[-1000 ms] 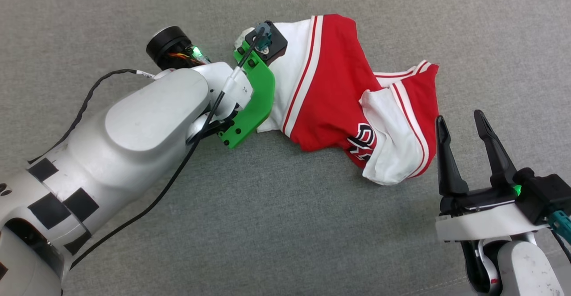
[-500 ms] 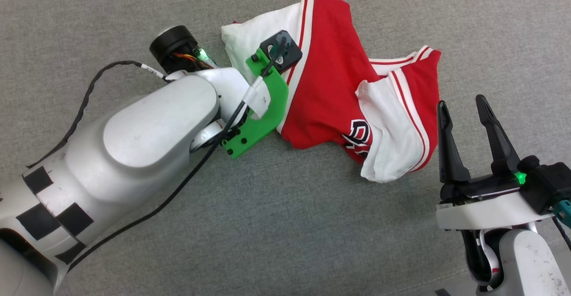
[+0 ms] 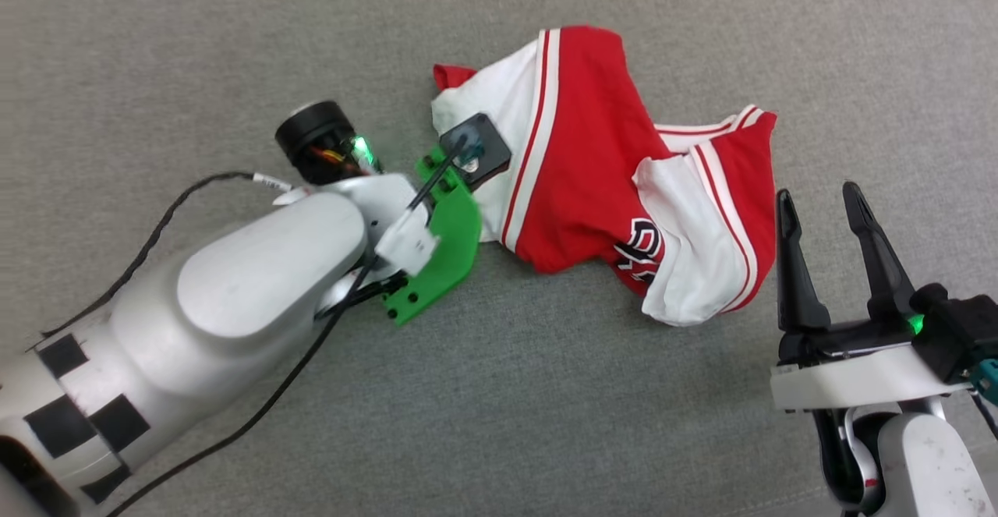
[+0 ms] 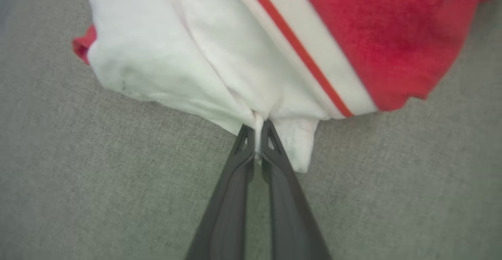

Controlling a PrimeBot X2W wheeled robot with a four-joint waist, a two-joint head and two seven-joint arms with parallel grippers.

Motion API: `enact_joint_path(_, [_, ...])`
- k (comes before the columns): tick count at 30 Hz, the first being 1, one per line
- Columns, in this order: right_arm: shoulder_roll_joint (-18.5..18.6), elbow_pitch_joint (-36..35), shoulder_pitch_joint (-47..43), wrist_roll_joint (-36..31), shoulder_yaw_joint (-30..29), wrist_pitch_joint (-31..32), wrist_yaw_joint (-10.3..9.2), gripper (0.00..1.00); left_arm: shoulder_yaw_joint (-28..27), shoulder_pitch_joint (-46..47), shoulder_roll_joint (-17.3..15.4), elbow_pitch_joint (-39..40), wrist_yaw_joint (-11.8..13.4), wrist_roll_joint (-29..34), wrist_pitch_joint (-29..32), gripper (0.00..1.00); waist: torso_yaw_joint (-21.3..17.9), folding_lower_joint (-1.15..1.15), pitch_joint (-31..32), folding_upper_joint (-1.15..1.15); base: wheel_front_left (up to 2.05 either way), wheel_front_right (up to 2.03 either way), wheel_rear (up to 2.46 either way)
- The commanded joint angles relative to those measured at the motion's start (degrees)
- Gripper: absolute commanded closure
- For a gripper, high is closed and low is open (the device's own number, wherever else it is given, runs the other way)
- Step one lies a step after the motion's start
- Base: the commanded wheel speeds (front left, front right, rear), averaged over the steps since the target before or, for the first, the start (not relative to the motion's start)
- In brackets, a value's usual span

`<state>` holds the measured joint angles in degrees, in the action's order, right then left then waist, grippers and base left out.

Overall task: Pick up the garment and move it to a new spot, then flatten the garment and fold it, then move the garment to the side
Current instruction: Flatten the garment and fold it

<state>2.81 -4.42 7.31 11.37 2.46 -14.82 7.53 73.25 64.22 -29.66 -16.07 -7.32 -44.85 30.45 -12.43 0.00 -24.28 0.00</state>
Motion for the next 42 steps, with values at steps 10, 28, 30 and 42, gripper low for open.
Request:
enact_joint_path(10, [0.07, 0.61, -3.96, -2.11, -1.0, -0.18, -0.04, 0.0, -2.53, -7.61, -9.11, 1.5, 2.14, -3.69, -13.21, 1.0, 7.87, 0.0, 9.54, 0.0, 0.0, 0.0, 0.0])
enact_joint_path(28, [0.07, 1.65, -7.11, -2.99, -1.56, -0.18, -0.04, 0.0, -3.35, -28.72, -18.05, 0.07, 11.79, -13.82, -19.66, 1.0, 10.94, 0.0, 12.36, 0.0, 0.0, 0.0, 0.0])
enact_joint_path(30, [0.07, 1.88, -7.15, -3.09, -1.64, -0.18, -0.04, 0.0, -3.5, -30.04, -16.75, -1.23, 11.69, -15.24, -20.25, 1.0, 11.1, 0.0, 12.55, 0.0, 0.0, 0.0, 0.0])
enact_joint_path(42, [0.07, 1.04, -8.88, -4.36, -2.84, -0.18, -0.04, 0.0, -7.58, -33.16, -9.0, -7.26, 19.54, -10.73, -40.6, 0.0, 12.96, 0.0, 17.43, 0.0, 0.0, 0.0, 0.0])
